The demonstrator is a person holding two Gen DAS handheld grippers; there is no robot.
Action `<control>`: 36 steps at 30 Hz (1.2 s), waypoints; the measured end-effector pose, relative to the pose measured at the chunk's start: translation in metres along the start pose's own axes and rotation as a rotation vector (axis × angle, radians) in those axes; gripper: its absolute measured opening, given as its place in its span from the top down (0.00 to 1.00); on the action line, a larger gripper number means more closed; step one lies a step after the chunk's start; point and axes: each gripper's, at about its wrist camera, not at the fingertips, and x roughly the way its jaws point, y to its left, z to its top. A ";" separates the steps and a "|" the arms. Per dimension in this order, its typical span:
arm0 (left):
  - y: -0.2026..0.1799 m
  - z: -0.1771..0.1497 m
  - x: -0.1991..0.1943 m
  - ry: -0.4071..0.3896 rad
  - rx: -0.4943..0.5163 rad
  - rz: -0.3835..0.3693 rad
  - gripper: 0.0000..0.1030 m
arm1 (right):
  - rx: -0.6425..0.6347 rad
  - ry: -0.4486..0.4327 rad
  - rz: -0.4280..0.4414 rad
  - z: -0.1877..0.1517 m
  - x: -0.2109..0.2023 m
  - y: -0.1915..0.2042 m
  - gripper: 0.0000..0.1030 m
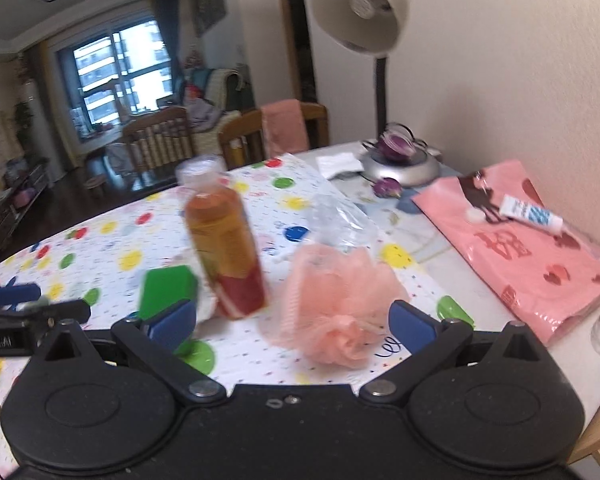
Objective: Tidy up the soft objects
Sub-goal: 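Move both tools from the box toward the green sponge and pink bath puff, then grasp the green sponge with the left gripper while the right gripper grasps the pink mesh puff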
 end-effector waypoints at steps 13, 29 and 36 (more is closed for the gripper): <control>-0.003 -0.007 0.081 0.109 -0.053 0.024 0.01 | 0.082 0.091 -0.033 -0.001 0.069 -0.026 0.00; 0.002 -0.019 0.131 0.216 -0.048 0.050 0.02 | 0.128 0.221 -0.052 -0.018 0.126 -0.044 0.08; 0.002 -0.019 0.137 0.246 -0.050 0.036 0.27 | 0.120 0.233 -0.066 -0.018 0.134 -0.044 0.22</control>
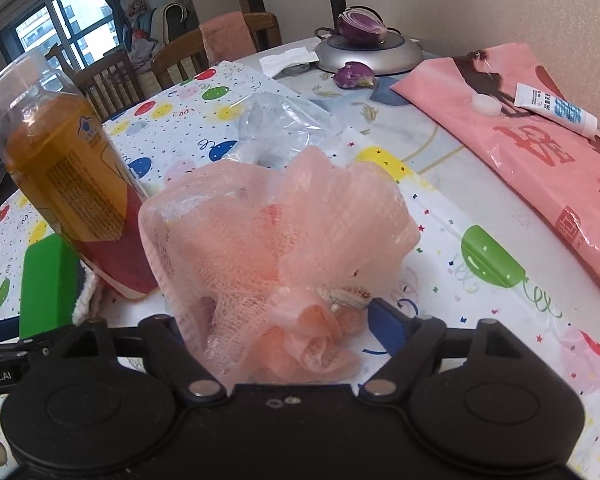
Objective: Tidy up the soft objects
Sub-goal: 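Grasp the green sponge with the left gripper while the right gripper grasps the pink mesh puff, then carry the green sponge and pink puff over the red shoebox with both tools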
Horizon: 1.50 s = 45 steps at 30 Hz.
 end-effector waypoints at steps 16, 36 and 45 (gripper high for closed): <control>0.002 0.004 -0.017 -0.022 0.017 -0.009 0.31 | -0.039 -0.047 -0.012 -0.002 -0.015 0.007 0.74; 0.014 -0.006 -0.092 -0.069 -0.036 -0.057 0.31 | -0.073 -0.121 0.073 -0.017 -0.113 0.027 0.78; 0.029 -0.013 -0.143 -0.081 -0.040 -0.083 0.31 | -0.134 -0.121 0.152 -0.024 -0.154 0.060 0.78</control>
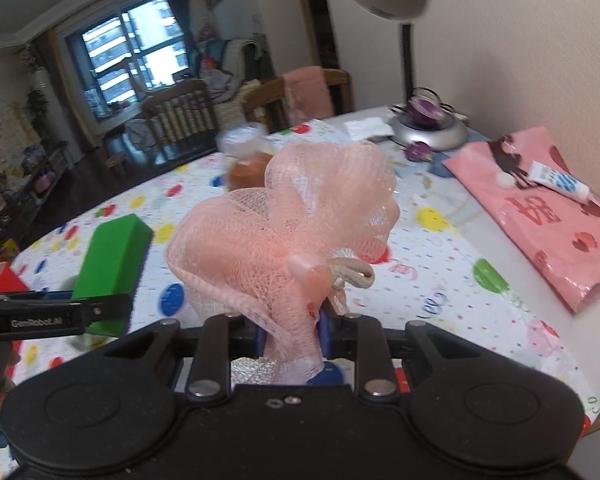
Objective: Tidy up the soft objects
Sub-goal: 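Carry the green sponge and pink puff over the red shoebox with both tools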
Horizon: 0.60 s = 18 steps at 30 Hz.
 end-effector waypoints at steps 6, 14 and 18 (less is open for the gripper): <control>0.018 -0.002 -0.040 -0.009 -0.023 0.016 0.31 | -0.061 -0.011 0.095 0.007 -0.014 0.039 0.78; 0.059 -0.006 -0.091 -0.041 -0.078 0.089 0.31 | -0.138 -0.018 0.206 0.016 -0.020 0.098 0.78; 0.086 -0.010 -0.117 -0.057 -0.109 0.126 0.31 | -0.178 -0.014 0.248 0.017 -0.018 0.132 0.78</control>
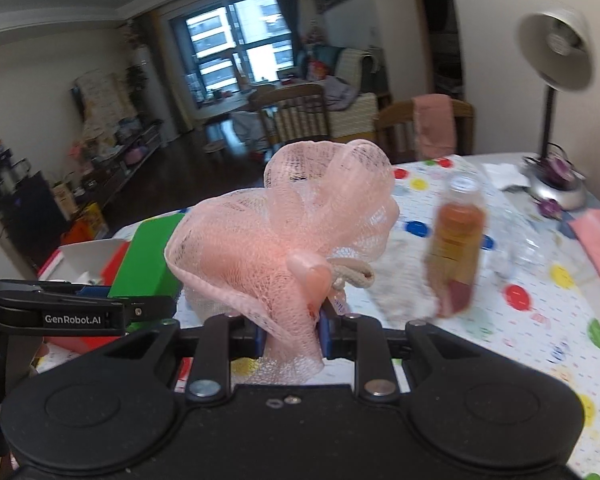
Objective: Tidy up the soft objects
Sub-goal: 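Carry the green sponge and pink puff over the red shoebox with both tools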
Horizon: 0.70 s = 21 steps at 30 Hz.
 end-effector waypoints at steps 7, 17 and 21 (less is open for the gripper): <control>0.056 -0.004 -0.039 -0.027 -0.029 0.049 0.31 | -0.039 0.012 0.069 0.010 0.020 0.059 0.78; 0.144 -0.011 -0.079 -0.049 -0.076 0.096 0.31 | -0.097 0.032 0.139 0.015 0.051 0.150 0.78; 0.177 -0.015 -0.090 -0.047 -0.092 0.112 0.31 | -0.114 0.050 0.161 0.014 0.065 0.184 0.78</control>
